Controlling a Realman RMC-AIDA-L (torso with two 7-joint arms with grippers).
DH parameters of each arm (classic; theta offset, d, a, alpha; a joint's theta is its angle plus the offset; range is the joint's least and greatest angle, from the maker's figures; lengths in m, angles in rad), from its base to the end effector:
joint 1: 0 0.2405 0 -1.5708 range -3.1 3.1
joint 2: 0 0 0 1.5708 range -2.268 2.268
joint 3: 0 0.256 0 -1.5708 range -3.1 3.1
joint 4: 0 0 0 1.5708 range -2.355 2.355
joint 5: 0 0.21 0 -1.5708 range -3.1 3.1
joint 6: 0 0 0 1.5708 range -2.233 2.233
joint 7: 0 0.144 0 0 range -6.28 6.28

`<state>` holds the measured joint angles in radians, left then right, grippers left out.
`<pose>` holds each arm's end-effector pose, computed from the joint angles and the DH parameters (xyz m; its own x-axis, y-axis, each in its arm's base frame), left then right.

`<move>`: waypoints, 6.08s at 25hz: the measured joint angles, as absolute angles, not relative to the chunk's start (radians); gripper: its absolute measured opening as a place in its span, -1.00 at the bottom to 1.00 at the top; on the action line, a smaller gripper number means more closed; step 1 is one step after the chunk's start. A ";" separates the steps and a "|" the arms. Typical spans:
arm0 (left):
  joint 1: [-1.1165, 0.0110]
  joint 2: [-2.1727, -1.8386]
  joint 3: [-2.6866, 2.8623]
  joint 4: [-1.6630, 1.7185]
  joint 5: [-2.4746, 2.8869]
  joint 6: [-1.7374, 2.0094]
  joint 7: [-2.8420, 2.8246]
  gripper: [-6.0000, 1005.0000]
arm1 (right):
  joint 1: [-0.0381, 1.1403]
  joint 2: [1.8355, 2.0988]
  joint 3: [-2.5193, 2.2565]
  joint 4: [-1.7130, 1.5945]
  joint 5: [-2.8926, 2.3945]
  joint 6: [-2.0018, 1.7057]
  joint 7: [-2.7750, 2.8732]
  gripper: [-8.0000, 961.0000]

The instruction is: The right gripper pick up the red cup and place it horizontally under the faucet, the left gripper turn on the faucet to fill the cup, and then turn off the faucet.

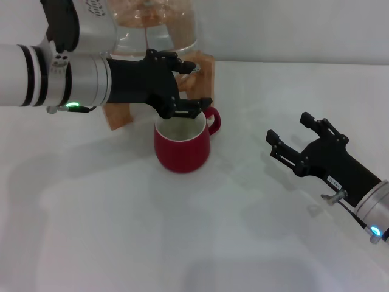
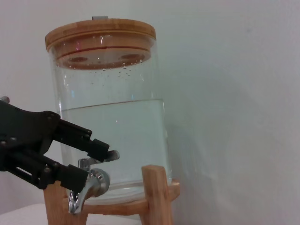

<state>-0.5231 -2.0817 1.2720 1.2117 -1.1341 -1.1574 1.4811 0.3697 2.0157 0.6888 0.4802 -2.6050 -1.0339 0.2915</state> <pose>-0.1566 0.3859 0.0035 0.9828 0.0058 0.1846 0.0888 -0.8913 -0.4446 0.2628 0.3078 -0.0775 0.6589 -0.0631 -0.7496 -0.6392 -0.5724 -0.5137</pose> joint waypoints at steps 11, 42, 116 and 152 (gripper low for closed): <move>-0.523 -2.082 1.281 1.210 -1.133 -1.138 1.488 0.51 | 0.370 2.016 0.689 0.480 -2.605 -1.034 0.291 0.81; -0.523 -2.083 1.316 1.199 -1.134 -1.075 1.507 0.51 | 0.373 2.014 0.696 0.475 -2.605 -1.034 0.291 0.81; 0.034 -2.090 1.634 0.721 -2.927 -1.060 2.697 0.51 | 0.377 2.014 0.703 0.429 -2.603 -1.027 0.288 0.81; -0.055 -2.084 1.644 0.658 -2.926 -1.045 2.691 0.51 | 0.381 2.014 0.715 0.424 -2.601 -1.030 0.283 0.81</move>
